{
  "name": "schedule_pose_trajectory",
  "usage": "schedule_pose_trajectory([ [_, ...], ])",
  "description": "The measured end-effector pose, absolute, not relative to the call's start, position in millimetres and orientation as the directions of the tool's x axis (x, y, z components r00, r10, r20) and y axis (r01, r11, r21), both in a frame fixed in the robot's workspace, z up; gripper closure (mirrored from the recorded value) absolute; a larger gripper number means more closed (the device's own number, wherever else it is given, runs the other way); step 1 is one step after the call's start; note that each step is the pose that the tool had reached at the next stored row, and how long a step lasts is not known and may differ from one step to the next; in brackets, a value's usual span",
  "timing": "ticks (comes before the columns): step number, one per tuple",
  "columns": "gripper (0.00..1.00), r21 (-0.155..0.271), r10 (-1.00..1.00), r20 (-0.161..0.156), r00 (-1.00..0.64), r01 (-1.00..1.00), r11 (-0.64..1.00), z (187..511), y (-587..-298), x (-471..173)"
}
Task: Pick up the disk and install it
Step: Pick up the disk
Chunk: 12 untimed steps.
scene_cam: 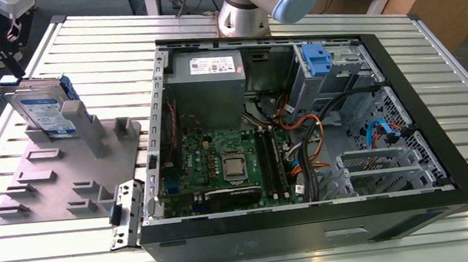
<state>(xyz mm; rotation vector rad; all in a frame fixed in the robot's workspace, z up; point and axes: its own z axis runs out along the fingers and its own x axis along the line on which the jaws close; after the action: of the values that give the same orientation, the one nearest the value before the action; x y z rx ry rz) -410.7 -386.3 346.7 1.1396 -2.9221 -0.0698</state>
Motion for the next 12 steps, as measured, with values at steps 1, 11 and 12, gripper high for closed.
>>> schedule_pose_trajectory([
  [1,0.89,0.043,-0.677,-0.012,-0.736,-0.677,0.735,346.7,-386.3,-410.8],
  [11,0.89,0.043,-0.707,-0.012,-0.707,-0.706,0.706,346.3,-386.3,-410.7],
  [12,0.89,0.043,-0.717,-0.012,-0.697,-0.717,0.696,346.3,-386.3,-410.8],
])
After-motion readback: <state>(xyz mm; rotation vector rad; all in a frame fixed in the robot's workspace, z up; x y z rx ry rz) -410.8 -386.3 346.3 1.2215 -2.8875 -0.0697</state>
